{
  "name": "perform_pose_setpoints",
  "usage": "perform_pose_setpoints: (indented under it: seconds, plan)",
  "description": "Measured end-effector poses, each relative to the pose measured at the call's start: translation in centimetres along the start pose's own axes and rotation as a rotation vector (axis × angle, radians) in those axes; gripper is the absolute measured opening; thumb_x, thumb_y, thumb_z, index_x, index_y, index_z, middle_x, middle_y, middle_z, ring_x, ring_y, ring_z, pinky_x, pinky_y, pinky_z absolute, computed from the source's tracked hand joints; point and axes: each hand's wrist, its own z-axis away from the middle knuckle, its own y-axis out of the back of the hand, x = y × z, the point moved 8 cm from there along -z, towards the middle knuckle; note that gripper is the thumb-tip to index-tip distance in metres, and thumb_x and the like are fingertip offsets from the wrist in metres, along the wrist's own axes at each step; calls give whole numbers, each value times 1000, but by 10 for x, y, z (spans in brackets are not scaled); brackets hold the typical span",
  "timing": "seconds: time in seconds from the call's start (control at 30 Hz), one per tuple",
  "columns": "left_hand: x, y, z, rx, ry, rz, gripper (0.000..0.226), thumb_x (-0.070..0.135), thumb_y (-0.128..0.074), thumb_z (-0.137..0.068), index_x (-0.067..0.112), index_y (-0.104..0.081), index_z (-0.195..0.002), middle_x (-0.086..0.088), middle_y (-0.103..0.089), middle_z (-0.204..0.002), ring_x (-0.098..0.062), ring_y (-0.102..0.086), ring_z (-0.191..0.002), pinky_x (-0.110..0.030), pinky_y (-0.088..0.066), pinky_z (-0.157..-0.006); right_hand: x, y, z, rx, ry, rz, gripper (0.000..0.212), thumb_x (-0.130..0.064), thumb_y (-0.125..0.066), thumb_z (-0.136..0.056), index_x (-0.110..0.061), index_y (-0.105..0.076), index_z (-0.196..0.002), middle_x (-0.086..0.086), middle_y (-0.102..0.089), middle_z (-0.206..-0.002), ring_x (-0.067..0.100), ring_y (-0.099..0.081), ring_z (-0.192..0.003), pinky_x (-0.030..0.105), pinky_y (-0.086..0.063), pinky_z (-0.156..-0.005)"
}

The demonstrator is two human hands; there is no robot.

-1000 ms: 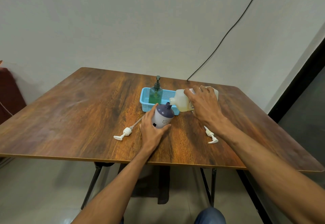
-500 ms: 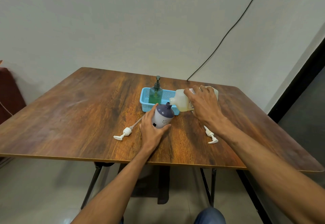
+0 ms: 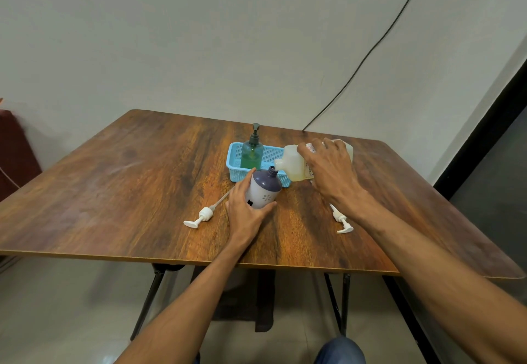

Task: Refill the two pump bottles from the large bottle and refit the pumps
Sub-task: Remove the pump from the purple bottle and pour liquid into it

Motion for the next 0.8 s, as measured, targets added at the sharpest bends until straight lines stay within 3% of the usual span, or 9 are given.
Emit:
perform_pose_setpoints:
  seconds: [0.8]
  plan:
    - [0,0,1,-7,-11,-14,91,28,-91,-70,17,-45,-148,-3,-55,-143,-19,-50,-130,-53,-43,-108,-1,0,0,12,-1,29,68,-21,-77,-83,-21,-41,-140,15,-53,-137,37,-50,-125,52,-39,-104]
